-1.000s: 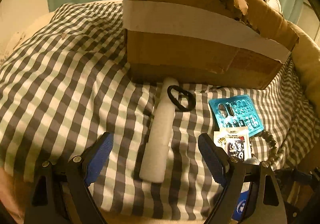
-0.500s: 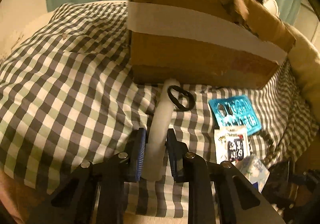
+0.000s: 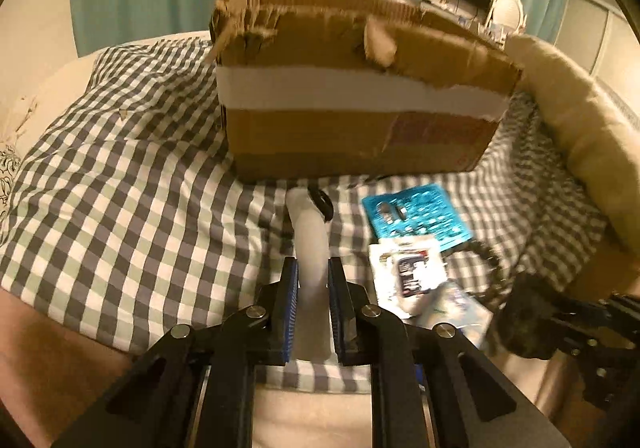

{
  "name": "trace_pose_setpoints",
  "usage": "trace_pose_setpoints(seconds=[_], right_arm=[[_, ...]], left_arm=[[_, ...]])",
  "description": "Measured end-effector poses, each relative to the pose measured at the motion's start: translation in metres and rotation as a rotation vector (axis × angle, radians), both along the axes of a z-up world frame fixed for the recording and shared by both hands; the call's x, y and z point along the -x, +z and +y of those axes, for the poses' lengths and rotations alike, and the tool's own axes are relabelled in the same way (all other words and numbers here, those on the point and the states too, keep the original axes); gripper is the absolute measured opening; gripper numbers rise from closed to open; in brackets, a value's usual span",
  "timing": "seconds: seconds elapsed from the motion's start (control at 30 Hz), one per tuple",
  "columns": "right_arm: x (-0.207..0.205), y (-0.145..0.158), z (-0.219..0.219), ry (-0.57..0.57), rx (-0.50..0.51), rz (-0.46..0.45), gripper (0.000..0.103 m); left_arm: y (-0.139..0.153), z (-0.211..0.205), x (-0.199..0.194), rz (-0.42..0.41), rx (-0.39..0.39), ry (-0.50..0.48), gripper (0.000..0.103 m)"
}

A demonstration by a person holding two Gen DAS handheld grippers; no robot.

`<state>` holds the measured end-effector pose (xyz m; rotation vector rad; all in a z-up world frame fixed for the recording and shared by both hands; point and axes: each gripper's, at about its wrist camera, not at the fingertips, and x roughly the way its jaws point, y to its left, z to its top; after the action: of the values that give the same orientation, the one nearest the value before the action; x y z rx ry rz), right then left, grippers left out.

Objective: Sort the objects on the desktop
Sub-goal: 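Grasp the white stick with left gripper while right grasps the black hair band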

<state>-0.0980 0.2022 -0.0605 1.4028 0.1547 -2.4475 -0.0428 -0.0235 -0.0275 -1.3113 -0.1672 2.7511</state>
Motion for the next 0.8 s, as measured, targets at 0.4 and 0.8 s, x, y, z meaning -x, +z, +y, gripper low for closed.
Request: trace_pose_setpoints(seconds=[0.4, 0.8], right_arm=[[-0.001, 0.014, 0.008, -0.013, 0.071, 0.035, 0.031], [0.004, 0.052, 0.005, 0.022, 0.138, 0.108, 0.031]], left_arm=[[0.025, -0.006, 0.003, 0.029, -0.066, 0.011, 0.015], [0.076, -0.013, 0.003, 0.138, -0.099, 0.010, 0.015]])
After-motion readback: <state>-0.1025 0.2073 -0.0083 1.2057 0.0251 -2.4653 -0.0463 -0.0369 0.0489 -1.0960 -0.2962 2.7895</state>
